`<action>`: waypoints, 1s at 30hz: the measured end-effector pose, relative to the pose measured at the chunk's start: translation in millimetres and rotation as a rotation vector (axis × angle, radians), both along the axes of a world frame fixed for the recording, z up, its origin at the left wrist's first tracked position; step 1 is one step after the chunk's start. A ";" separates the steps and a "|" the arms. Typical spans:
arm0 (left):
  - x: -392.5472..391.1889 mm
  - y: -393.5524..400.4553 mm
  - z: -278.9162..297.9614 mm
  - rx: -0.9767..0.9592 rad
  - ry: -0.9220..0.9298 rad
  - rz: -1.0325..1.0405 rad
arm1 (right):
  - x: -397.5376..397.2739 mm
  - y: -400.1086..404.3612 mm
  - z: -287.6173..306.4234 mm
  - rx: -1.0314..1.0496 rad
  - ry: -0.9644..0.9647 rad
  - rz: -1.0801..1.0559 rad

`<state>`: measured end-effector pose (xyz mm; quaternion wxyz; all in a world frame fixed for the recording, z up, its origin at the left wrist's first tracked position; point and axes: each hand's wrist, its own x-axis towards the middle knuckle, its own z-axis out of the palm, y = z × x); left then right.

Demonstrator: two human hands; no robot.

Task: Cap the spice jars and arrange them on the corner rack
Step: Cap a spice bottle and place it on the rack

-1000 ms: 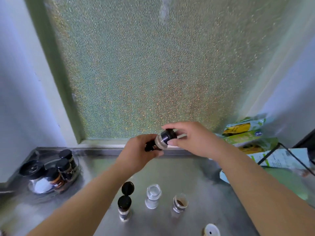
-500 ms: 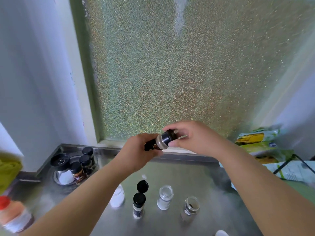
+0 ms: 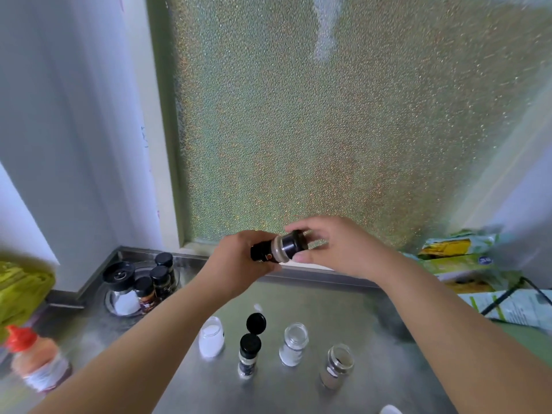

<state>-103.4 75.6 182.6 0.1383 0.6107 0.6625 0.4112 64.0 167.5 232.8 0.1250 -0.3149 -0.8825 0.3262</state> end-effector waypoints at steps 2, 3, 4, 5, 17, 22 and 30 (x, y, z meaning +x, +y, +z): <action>1.0 -2.1 0.6 0.022 0.004 0.005 | -2.0 -3.5 -1.8 0.026 0.027 -0.040; 1.4 -3.2 0.5 0.034 0.004 0.006 | -4.1 -6.0 -2.7 0.030 0.029 -0.061; 1.1 -3.7 -0.2 0.044 0.009 0.004 | -5.4 -7.9 -3.8 0.035 0.021 -0.084; 0.3 -3.9 -1.6 0.052 0.022 -0.002 | -5.8 -9.8 -4.1 0.032 0.009 -0.107; -10.3 -10.6 -6.1 0.057 0.047 0.037 | -8.2 -6.7 -14.1 0.024 -0.092 -0.095; -18.5 -13.8 -8.9 0.031 0.041 0.069 | -12.8 -6.6 -15.1 0.023 -0.047 0.033; -28.8 -25.4 -15.1 -0.020 0.042 0.093 | -34.3 -14.8 -19.8 0.062 -0.072 0.054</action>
